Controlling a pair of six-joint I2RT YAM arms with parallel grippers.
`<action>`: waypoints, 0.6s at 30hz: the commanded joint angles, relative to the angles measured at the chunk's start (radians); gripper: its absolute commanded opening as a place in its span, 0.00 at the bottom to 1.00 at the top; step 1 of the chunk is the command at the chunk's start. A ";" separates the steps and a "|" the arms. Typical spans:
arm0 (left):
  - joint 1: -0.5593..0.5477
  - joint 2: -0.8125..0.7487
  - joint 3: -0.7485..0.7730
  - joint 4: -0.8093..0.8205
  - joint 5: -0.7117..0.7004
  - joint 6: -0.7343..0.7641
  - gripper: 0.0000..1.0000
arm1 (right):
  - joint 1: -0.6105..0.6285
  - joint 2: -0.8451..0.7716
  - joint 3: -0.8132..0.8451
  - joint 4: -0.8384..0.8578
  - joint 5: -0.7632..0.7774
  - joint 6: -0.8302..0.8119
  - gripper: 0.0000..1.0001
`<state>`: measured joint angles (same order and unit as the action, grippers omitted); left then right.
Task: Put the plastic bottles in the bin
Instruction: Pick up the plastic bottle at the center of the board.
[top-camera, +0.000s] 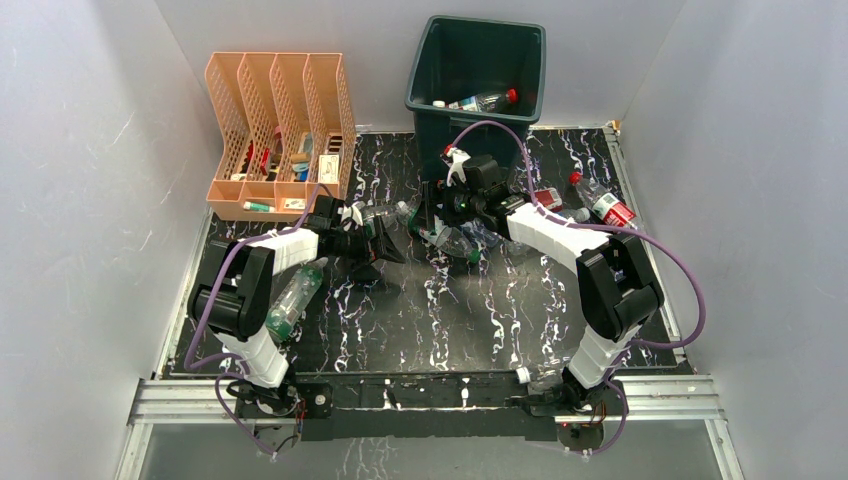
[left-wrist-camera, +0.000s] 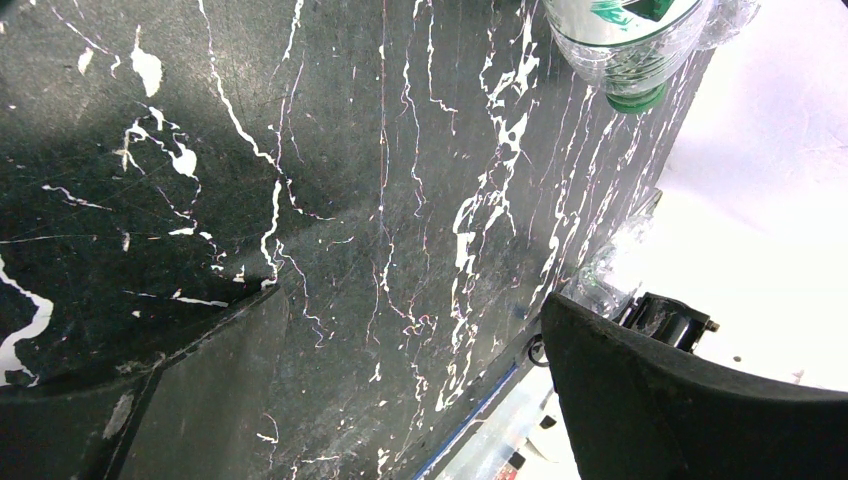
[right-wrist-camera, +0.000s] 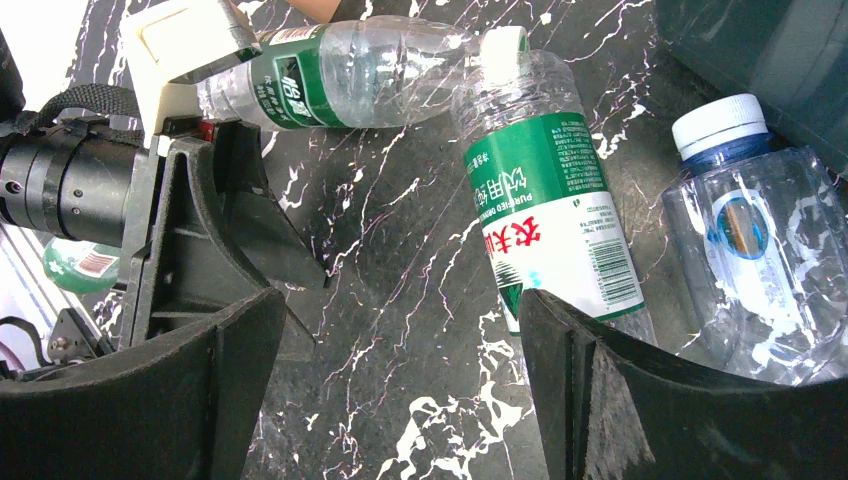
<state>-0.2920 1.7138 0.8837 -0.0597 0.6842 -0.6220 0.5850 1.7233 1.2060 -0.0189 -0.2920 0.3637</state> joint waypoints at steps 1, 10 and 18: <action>-0.006 -0.005 0.022 -0.024 0.001 0.011 0.98 | 0.007 -0.027 0.004 0.040 -0.019 0.012 0.98; -0.006 -0.011 0.036 -0.043 -0.004 0.021 0.98 | 0.007 -0.018 0.007 0.040 -0.019 0.009 0.98; -0.003 -0.047 0.033 -0.100 -0.032 0.054 0.98 | 0.007 0.011 0.017 0.011 0.006 0.006 0.98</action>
<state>-0.2920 1.7130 0.8963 -0.0917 0.6708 -0.6025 0.5850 1.7233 1.2060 -0.0189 -0.2932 0.3637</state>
